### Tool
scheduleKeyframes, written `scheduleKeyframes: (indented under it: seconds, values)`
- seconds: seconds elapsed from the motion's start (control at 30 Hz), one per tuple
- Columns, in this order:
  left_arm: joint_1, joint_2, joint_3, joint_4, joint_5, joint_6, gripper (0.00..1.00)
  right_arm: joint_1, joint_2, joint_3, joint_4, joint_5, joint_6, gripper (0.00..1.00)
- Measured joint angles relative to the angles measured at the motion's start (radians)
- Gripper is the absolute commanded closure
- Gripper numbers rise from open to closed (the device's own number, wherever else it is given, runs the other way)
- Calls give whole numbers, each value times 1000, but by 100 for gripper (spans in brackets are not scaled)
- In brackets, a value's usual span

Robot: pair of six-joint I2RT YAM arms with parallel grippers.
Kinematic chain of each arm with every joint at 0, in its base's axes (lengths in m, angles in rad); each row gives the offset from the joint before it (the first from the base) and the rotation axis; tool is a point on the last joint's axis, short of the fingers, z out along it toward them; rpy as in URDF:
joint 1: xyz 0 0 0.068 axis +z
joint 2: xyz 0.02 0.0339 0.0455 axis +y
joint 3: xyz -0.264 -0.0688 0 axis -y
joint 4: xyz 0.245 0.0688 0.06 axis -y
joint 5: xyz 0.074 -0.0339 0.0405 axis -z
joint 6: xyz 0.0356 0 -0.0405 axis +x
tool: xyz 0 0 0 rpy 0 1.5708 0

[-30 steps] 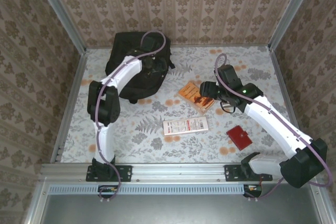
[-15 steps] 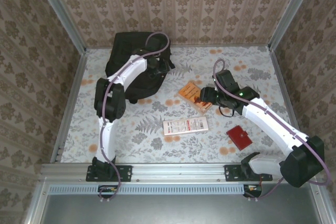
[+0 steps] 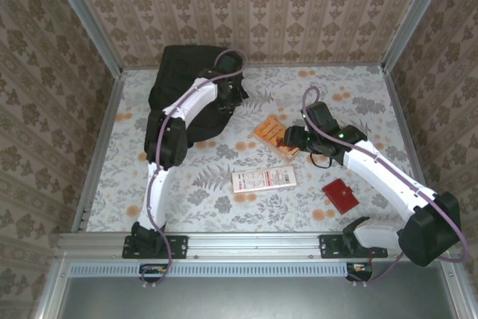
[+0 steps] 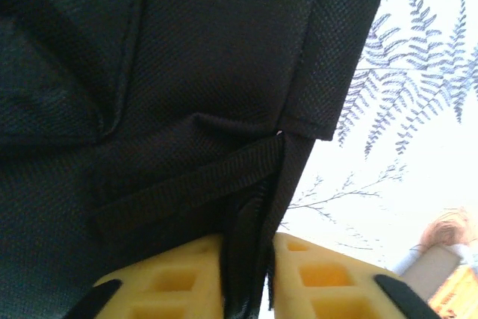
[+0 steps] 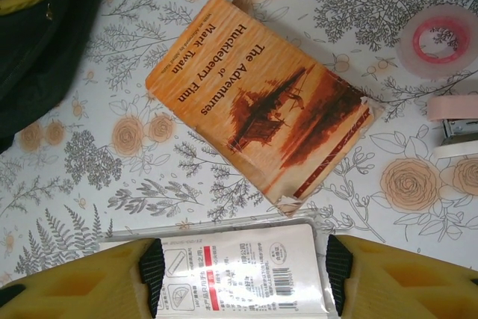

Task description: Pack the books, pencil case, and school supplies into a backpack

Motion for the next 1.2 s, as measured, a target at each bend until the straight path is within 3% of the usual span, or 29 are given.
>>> scheduleKeyframes:
  seconds: [0.27, 0.6, 0.67, 0.7, 0.93, 1.2]
  values:
    - [29, -77, -158, 90, 29, -12, 99, 14, 0, -10, 27, -11, 0, 43]
    - [19, -208, -291, 160, 63, 45, 100, 29, 54, -9, 98, -92, 36, 38]
    - [-9, -235, -322, 163, 51, 80, 100, 29, 93, -2, 117, -119, 64, 27]
    - [-25, -249, -340, 164, 43, 97, 100, 29, 114, 5, 127, -130, 79, 26]
    - [-178, -416, -529, 167, 2, 220, 100, 16, 308, 103, 241, -230, 251, 35]
    - [-164, -576, -723, 245, 9, 261, 100, 3, 534, 177, 435, -341, 491, 35]
